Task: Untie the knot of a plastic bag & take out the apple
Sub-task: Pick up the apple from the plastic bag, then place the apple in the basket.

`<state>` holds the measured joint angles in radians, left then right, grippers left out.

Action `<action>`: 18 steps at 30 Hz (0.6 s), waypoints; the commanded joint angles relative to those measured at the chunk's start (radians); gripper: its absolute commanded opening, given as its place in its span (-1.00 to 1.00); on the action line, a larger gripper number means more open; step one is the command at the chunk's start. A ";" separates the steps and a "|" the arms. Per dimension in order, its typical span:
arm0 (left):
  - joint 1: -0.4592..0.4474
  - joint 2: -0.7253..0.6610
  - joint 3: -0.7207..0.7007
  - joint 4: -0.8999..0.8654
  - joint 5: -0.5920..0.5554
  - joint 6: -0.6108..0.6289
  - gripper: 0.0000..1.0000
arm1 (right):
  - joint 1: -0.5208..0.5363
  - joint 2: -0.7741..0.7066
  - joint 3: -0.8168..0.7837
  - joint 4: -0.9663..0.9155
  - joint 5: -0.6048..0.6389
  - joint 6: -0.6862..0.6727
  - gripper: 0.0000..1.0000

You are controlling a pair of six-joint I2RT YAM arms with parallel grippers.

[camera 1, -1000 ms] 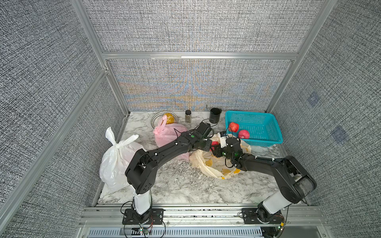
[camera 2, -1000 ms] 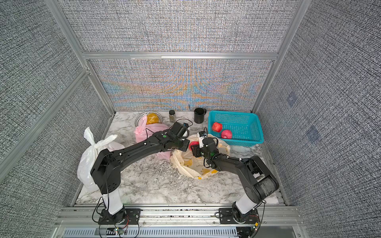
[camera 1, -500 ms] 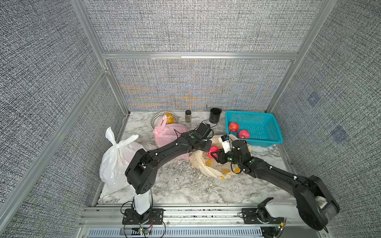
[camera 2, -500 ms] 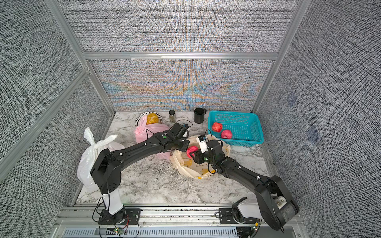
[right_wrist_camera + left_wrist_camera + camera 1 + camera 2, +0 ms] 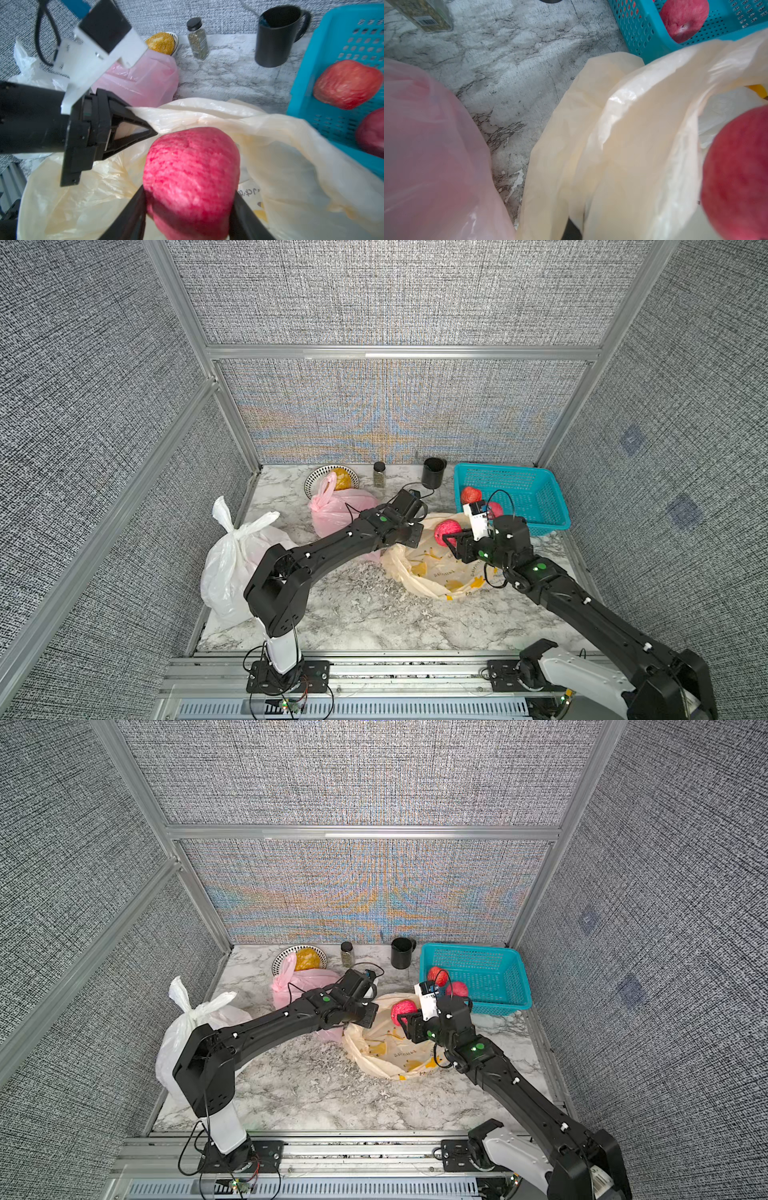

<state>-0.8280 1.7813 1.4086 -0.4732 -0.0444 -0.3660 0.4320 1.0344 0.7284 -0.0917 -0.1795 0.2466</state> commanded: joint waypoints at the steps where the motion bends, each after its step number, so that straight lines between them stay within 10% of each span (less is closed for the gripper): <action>1: 0.003 -0.010 -0.004 0.010 0.004 0.012 -1.00 | -0.055 0.000 0.049 -0.025 0.049 -0.015 0.02; 18: -0.001 -0.037 -0.037 0.019 0.068 0.068 -0.97 | -0.439 0.448 0.318 0.173 0.026 0.019 0.02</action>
<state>-0.8295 1.7443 1.3701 -0.4721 0.0025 -0.3157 0.0113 1.4258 1.0191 0.0174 -0.1432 0.2604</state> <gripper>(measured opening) 0.049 0.564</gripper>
